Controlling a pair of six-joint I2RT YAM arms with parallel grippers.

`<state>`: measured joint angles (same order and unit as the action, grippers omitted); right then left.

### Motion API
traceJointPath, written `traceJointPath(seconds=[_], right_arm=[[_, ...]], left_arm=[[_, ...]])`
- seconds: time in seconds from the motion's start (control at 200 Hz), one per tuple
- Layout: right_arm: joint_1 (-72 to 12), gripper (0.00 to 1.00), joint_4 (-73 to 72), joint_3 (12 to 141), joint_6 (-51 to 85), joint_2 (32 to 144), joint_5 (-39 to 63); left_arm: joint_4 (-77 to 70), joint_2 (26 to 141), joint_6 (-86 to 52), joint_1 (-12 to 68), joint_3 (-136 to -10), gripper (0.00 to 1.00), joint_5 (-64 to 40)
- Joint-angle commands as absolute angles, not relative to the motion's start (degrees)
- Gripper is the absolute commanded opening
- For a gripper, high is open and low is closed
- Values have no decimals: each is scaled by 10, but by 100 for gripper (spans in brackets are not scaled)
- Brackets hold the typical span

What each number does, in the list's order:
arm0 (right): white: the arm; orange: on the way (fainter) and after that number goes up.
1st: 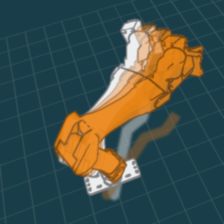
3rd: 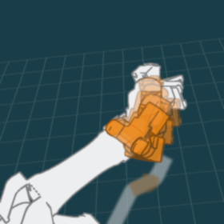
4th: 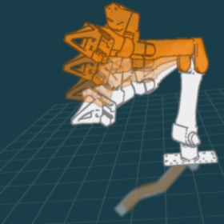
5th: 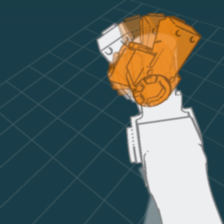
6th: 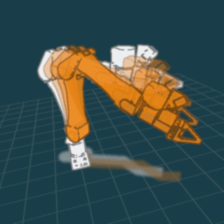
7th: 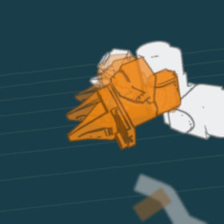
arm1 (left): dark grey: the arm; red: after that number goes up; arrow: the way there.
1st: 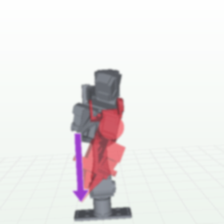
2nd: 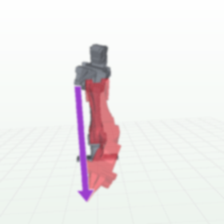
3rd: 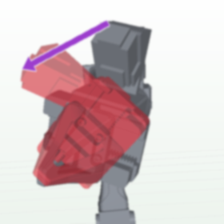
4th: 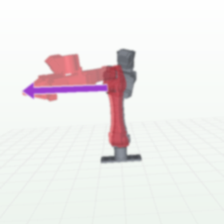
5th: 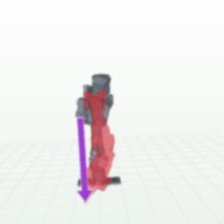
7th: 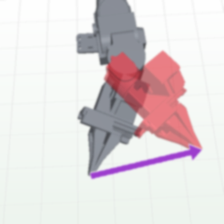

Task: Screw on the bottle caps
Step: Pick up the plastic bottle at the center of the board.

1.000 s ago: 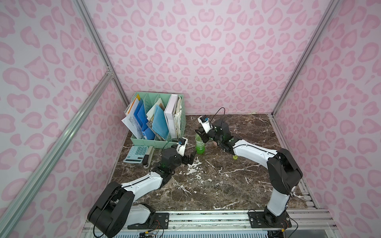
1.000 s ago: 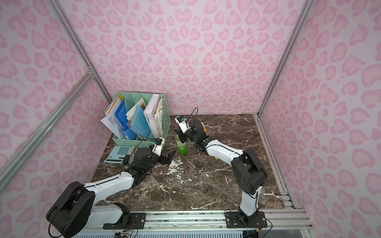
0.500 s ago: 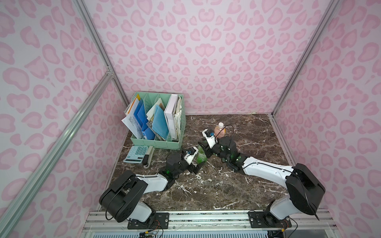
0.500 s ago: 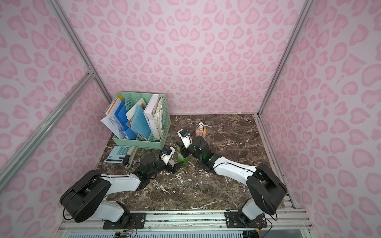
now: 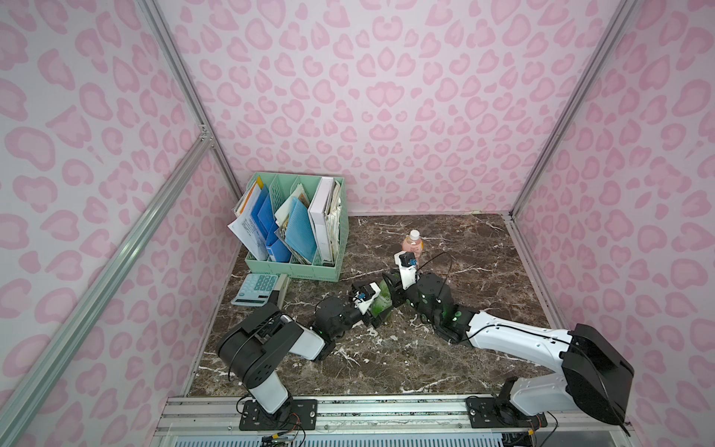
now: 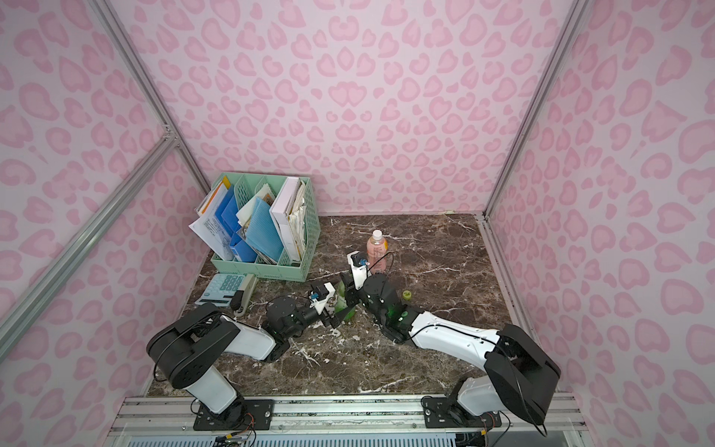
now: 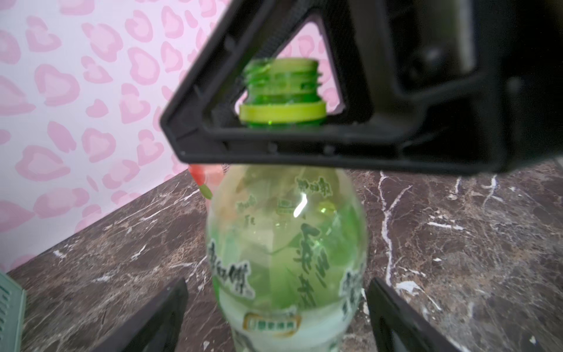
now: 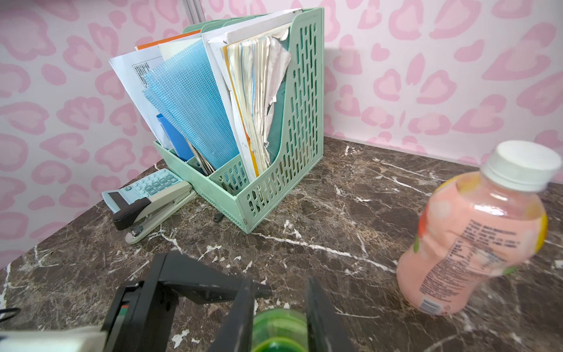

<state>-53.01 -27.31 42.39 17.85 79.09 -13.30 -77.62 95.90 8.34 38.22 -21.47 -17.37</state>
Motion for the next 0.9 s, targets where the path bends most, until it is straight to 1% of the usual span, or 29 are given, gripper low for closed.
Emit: traceJointPath(seconds=[0.0, 0.195, 0.325, 0.425, 0.565, 0.735, 0.82, 0.895], right_arm=[[-531, 10, -232, 418, 222, 783, -149], [-531, 11, -214, 417, 239, 776, -152], [-533, 11, -208, 415, 253, 775, -151], [-534, 12, -210, 417, 256, 774, -148], [-537, 13, -205, 420, 264, 776, -152], [-538, 14, -195, 420, 266, 775, -164], [-539, 16, -190, 422, 266, 773, -164], [-540, 25, -183, 427, 264, 771, -165]], left_arm=[[-809, 966, 92, 385, -228, 92, -201], [-809, 981, 85, 388, -246, 86, -208], [-809, 997, 91, 393, -255, 86, -214], [-810, 1005, 93, 399, -259, 85, -210], [-809, 1002, 97, 402, -260, 81, -194], [-809, 997, 97, 402, -254, 78, -188], [-809, 998, 96, 403, -254, 75, -189], [-809, 998, 95, 403, -254, 73, -189]])
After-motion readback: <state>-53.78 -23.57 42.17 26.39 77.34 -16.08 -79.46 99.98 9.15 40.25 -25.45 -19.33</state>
